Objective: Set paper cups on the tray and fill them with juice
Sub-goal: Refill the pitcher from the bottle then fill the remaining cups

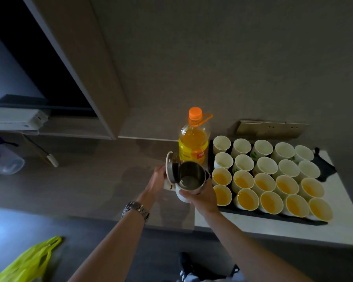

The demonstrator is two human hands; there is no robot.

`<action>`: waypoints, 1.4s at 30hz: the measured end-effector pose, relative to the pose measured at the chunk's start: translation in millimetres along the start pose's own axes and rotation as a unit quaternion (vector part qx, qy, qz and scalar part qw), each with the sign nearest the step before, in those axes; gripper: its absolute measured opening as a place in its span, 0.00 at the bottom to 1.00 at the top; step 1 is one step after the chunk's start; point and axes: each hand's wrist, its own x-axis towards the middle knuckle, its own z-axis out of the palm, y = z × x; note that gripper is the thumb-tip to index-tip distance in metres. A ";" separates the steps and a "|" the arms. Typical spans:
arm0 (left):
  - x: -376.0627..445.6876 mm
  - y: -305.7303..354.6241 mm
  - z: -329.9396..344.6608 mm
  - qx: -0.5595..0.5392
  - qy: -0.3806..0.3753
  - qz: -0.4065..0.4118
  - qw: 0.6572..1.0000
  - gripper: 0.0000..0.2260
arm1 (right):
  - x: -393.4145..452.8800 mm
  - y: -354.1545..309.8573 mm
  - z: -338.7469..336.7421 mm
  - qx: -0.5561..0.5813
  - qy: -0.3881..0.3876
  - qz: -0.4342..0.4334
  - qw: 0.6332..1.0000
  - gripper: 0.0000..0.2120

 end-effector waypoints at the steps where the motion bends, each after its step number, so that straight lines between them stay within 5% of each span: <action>1: 1.0 -1.6 0.0 -0.008 0.004 0.000 1.000 0.22 | -0.8 -2.3 -0.2 0.006 -0.004 0.001 1.000 0.42; 8: 9.9 3.5 -13.4 -0.097 0.038 0.015 0.994 0.18 | -15.7 -29.2 -26.0 -0.067 -0.040 0.029 0.997 0.69; 15: 35.2 72.1 -28.7 -0.117 0.126 0.105 0.980 0.08 | 4.7 -66.9 -58.5 -0.135 -0.020 -0.068 0.988 0.61; 20: 54.0 121.0 -7.8 0.078 0.093 0.212 0.970 0.10 | 42.4 -96.2 -61.7 -0.134 -0.011 -0.078 0.988 0.43; 25: 81.5 148.1 5.3 0.350 0.017 0.322 0.880 0.15 | 89.3 -119.3 -60.0 -0.192 -0.011 -0.033 0.981 0.50; 28: 97.8 149.8 5.5 0.433 -0.037 0.303 0.848 0.19 | 109.0 -131.0 -57.5 -0.199 -0.036 -0.031 0.979 0.54; 33: 105.0 157.8 0.9 0.446 -0.038 0.276 0.851 0.14 | 127.7 -141.5 -44.1 -0.182 -0.047 -0.062 0.980 0.47; 36: 106.2 168.7 2.0 0.557 -0.046 0.275 0.783 0.11 | 133.3 -134.3 -37.4 -0.183 -0.042 -0.083 0.979 0.34; 42: 107.7 188.3 14.0 0.729 -0.050 0.314 0.606 0.12 | 128.8 -125.4 -37.9 -0.174 -0.034 -0.114 0.978 0.33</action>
